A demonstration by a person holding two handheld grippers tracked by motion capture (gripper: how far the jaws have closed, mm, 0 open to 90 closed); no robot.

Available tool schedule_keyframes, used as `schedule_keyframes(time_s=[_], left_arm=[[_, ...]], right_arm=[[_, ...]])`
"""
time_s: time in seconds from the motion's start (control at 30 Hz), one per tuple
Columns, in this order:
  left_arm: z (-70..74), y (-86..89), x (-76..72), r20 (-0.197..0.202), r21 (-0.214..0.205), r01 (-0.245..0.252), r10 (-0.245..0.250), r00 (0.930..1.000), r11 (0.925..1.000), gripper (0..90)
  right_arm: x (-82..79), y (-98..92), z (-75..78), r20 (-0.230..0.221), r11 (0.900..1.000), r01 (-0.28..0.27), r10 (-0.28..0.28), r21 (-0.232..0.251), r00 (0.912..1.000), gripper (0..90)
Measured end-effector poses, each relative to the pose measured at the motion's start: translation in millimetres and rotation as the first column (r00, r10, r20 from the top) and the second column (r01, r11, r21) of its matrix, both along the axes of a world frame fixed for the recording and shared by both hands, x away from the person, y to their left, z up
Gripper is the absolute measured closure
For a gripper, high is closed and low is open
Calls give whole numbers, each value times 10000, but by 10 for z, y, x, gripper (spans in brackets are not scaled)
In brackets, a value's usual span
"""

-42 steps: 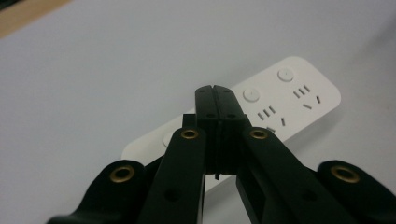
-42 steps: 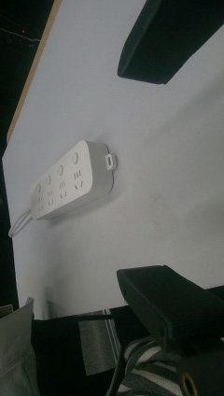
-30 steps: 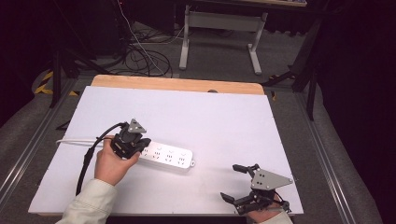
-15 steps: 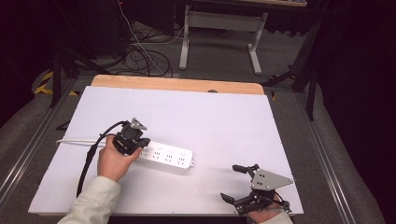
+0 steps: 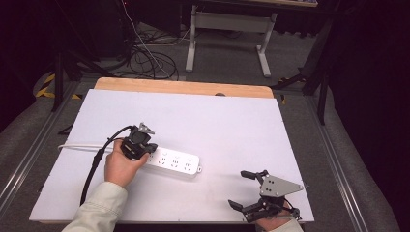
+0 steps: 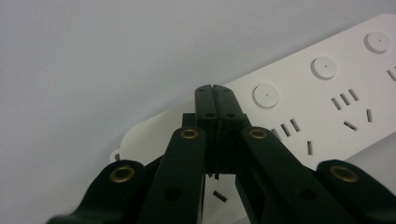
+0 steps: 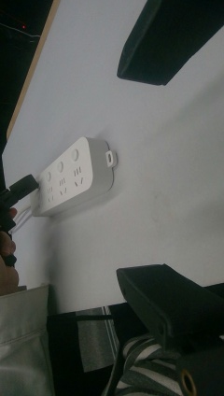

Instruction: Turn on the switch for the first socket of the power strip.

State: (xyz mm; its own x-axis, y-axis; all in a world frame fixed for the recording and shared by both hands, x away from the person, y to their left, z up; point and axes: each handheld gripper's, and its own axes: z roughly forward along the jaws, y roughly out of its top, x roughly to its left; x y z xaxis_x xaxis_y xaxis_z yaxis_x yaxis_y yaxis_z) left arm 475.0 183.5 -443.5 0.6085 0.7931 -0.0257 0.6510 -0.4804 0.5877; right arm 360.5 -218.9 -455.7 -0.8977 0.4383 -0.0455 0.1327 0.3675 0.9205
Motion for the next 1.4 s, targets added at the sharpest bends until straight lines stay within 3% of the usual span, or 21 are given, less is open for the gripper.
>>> schedule_keyframes(time_s=[0.2, 0.33, 0.57, 0.77, 0.87, 1.2, 1.33, 1.4], left_arm=[[-1, -14, -15, 287, 326, -235, 226, 9993, 9992, 900], [-6, 4, -12, 276, 233, -239, 232, 9993, 9994, 900], [-19, -20, -27, 435, 459, -223, 203, 9988, 9987, 900], [-40, 3, -31, 460, 254, -226, 214, 9987, 9994, 900], [-50, -17, -55, 655, 410, -273, 246, 9976, 9988, 900], [-66, -29, -73, 781, 450, -357, 322, 9964, 9983, 900], [-87, -41, -91, 958, 332, -486, 453, 9944, 9983, 900], [-92, -53, -91, 857, 185, -387, 369, 9956, 9991, 900]], right_arm=[[-1, -2, 0, 6, 10000, -20, 20, 41, 10000, 56], [-1, -2, 1, 1, 10000, -32, 32, 49, 10000, 56], [-3, 3, 0, -15, 10000, -29, 29, 5, 10000, 56], [-6, 2, 1, -8, 10000, -34, 34, 6, 10000, 56], [-4, 4, 0, -25, 10000, -37, 37, 18, 10000, 56], [-2, 11, -4, -45, 10000, -42, 42, 11, 10000, 56], [-2, 12, -3, -53, 10000, -37, 37, 18, 10000, 56], [-3, 13, -3, -48, 10000, -40, 40, 15, 10000, 56]])
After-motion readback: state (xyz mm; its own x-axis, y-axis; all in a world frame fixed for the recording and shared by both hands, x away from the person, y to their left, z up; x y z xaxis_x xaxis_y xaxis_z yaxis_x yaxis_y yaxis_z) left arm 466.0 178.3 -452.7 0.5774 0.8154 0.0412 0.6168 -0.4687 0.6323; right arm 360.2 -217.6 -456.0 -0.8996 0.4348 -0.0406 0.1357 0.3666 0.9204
